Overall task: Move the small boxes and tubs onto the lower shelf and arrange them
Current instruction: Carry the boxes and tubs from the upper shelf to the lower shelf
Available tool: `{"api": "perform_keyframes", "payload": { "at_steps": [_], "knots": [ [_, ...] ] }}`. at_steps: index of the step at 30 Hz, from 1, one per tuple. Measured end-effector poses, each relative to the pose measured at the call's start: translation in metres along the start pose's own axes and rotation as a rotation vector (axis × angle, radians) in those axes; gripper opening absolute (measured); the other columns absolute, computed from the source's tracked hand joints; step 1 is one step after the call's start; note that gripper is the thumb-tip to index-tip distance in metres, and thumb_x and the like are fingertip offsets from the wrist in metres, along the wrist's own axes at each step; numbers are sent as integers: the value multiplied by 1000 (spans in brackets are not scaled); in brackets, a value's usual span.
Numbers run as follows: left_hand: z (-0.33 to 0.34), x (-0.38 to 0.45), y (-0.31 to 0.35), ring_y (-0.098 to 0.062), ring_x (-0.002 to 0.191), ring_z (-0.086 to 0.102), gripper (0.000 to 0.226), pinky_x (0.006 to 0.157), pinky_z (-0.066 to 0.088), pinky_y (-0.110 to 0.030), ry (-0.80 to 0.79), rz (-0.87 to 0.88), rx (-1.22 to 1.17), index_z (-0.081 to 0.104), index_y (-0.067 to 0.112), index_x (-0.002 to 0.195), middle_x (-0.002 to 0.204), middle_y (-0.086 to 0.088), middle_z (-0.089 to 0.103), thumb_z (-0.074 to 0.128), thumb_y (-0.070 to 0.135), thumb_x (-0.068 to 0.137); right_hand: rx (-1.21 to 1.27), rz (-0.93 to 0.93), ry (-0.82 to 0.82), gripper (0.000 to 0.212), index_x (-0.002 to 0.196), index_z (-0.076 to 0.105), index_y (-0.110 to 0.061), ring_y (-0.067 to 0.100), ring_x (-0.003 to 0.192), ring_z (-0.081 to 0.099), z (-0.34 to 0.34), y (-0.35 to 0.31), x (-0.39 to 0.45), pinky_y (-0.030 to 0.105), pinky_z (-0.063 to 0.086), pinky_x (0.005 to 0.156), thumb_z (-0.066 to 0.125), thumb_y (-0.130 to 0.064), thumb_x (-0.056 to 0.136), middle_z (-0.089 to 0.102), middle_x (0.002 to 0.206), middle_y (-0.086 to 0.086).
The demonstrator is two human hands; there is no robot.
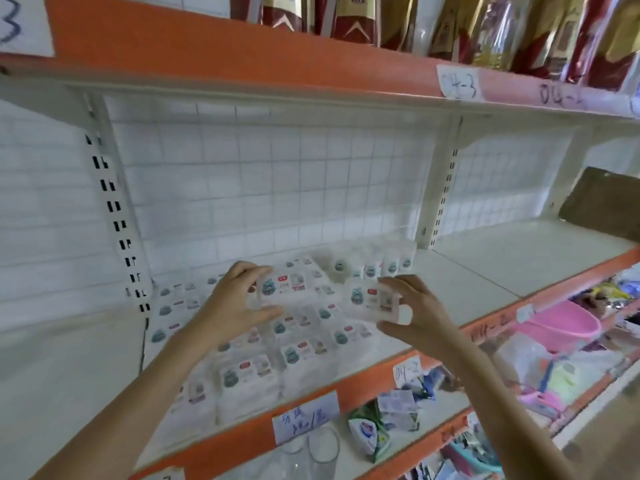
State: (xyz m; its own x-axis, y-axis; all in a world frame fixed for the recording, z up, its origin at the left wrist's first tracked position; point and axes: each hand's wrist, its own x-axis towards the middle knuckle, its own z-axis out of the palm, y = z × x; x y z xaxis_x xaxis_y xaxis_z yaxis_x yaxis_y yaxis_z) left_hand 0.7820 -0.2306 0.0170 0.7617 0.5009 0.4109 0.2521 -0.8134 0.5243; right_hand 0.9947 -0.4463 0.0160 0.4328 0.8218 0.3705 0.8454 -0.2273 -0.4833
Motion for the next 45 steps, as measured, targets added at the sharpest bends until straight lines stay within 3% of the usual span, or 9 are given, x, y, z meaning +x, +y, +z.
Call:
{"api": "perform_keyframes", "payload": {
  "at_steps": [2,8,14,19,25,27,32,38,45],
  "knots": [
    [-4,13,-12,-7,101,44,70,90,32,-15,39,-78,32,43,16,135,113,8,38,73,35,75,46,-100,-56,67,132,47,-16,9,101,45,8,9,39,-3,32,85,77,-16,72,36,116,-6],
    [-20,28,-36,-9,102,45,69,86,33,-14,148,-326,99,41,14,136,117,4,39,72,30,77,107,-364,-189,67,132,46,-13,9,102,40,37,14,135,16,35,91,76,-23,73,35,115,-6],
    [-48,25,-66,-21,113,49,65,89,37,-21,229,-540,164,41,10,136,131,-6,44,71,24,80,251,-400,-387,68,132,44,-10,20,108,46,92,-15,198,36,45,94,77,-20,73,36,113,-1],
    [-50,19,-97,-21,117,47,65,94,35,-23,183,-706,185,41,8,136,138,-9,43,71,22,81,221,-356,-554,72,138,36,-10,18,117,39,144,-42,222,22,42,87,73,-21,77,32,129,7],
    [-50,9,-122,-20,123,47,54,102,33,-27,115,-666,350,44,8,135,145,-6,37,64,25,87,198,-382,-594,72,143,27,-11,22,124,37,179,-66,232,18,35,88,65,-26,84,27,139,8],
    [-51,7,-125,-21,117,53,42,101,37,-28,123,-591,458,52,9,129,151,-1,27,58,22,90,223,-374,-565,66,141,29,-13,22,111,45,185,-70,233,21,41,80,62,-24,85,29,137,8],
    [-48,6,-131,-22,95,61,31,87,44,-28,191,-555,522,60,11,121,140,-1,40,57,20,91,286,-381,-485,43,122,46,-13,20,85,49,197,-74,228,29,47,72,64,-24,84,27,130,6],
    [-46,6,-136,-21,105,58,33,89,42,-26,201,-532,558,57,11,124,129,-3,53,54,22,93,226,-450,-387,35,116,57,-13,21,112,43,202,-77,230,28,38,97,65,-26,84,42,121,6],
    [-46,16,-135,-22,111,54,37,94,41,-29,150,-605,566,53,9,126,128,-5,52,56,22,91,139,-427,-370,35,120,53,-13,19,102,50,200,-85,224,26,43,90,59,-27,88,40,123,5]
  ]
}}
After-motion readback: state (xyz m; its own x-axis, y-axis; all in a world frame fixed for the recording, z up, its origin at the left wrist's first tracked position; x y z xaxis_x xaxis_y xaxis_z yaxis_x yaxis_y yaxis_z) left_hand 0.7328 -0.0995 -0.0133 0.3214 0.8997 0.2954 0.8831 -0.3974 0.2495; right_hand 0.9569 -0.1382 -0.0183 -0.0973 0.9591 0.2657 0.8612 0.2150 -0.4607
